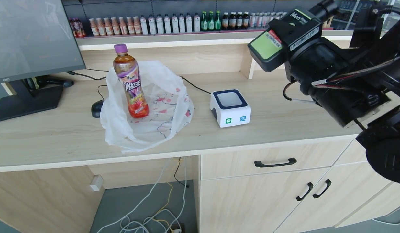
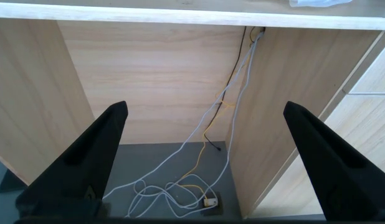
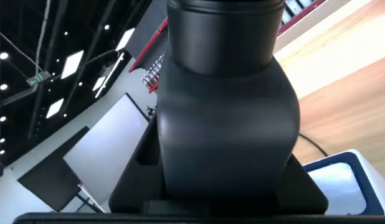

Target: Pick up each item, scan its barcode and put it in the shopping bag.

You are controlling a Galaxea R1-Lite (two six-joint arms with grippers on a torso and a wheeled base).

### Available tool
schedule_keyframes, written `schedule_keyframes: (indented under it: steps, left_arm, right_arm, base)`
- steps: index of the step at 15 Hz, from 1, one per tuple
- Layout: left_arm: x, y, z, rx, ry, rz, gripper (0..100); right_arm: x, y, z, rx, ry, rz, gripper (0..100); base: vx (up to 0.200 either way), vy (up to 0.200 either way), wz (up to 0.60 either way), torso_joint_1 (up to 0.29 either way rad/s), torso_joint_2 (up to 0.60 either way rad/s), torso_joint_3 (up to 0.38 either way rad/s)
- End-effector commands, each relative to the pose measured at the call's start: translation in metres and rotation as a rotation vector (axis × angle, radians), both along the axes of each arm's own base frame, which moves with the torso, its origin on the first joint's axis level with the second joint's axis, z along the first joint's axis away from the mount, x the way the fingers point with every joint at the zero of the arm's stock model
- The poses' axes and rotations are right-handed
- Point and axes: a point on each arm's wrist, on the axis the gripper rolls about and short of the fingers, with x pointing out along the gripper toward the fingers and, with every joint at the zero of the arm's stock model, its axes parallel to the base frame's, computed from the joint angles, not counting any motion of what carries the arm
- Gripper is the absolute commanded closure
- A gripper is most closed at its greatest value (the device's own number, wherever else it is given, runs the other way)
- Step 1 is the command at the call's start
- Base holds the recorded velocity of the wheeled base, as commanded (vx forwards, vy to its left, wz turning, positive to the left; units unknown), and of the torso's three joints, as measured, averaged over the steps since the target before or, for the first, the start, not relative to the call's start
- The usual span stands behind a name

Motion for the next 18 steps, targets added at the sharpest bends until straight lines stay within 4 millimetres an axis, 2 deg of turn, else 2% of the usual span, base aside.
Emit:
schedule_keyframes:
  steps: [1,3,5,9,18]
  left_arm:
    - [0.000,0.000,0.000,0.000,-0.001,0.000,0]
    - [0.000,0.000,0.000,0.000,-0.001,0.000,0]
    - [0.000,0.000,0.000,0.000,-0.001,0.000,0]
    - [0.000,0.000,0.000,0.000,-0.001,0.000,0]
    - [0.000,0.000,0.000,0.000,-0.001,0.000,0]
  right_arm:
    - [0.030,0.016,-0.027,0.004,0.096,-0.006,100]
    - [0.045,0.027,-0.046,-0.001,0.141,0.001,100]
    - [0.060,0.039,-0.055,0.030,0.161,-0.007,100]
    - [0.074,0.043,-0.074,0.020,0.214,-0.025,100]
    - [0.085,0.044,-0.069,-0.013,0.265,-0.043,100]
  base:
    - [0.000,0.000,0.00,0.000,0.00,0.000]
    - [0.000,0.000,0.00,0.000,0.00,0.000]
    - [0.000,0.000,0.00,0.000,0.00,0.000]
    - [0.000,0.000,0.00,0.000,0.00,0.000]
    - [0.000,0.000,0.00,0.000,0.00,0.000]
